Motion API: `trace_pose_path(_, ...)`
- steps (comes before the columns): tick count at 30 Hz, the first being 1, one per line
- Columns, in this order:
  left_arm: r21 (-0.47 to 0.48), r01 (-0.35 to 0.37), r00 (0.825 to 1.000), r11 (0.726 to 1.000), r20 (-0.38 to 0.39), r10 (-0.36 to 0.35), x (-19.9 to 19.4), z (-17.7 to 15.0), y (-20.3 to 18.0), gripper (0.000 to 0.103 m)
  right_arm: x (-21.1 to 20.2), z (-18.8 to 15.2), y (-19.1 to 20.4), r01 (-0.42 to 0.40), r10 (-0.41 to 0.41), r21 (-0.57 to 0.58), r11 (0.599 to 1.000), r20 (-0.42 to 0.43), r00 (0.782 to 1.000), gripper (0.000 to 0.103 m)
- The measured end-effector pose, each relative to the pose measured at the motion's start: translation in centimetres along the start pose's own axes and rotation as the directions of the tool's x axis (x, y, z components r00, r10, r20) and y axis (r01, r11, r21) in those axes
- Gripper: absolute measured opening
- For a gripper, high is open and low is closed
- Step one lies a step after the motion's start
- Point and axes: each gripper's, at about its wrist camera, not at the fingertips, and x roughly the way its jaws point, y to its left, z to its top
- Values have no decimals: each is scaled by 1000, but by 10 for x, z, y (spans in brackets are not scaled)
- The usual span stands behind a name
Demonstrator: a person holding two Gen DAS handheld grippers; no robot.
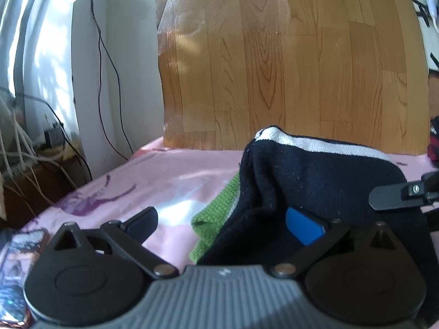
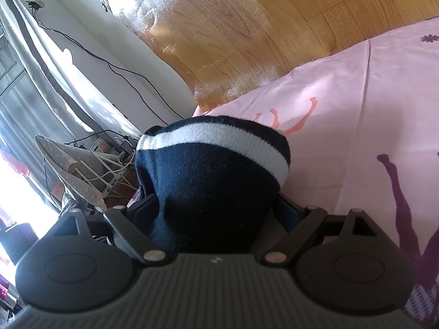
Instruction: Fold small clothes
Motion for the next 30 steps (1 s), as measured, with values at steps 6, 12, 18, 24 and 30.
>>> trace_pose_path(6,8,30,999,1000,9,-30,-2,0,0,103,1,1,-2,-4,4,-6,1000,-5,1000,92)
trace_pose_path(12,-23,64,998,998,-16,-64,2,1,6,103,1,1,-1,-4,4,-6,1000,-5,1000,92)
trace_pose_path(18,-104,134,988,986,-63,-141,9,2,20,103,1,0,-1,-4,4,-6,1000,-5,1000,92)
trace_pose_path(24,-214,205,965,955,-120,-234,21,0,38,103,1,1,-1,-4,4,-7,1000,-5,1000,93)
trace_pose_path(30,-347,300,899,888,-209,-386,39,1,63,103,1,1,-1,-4,4,-7,1000,-5,1000,93)
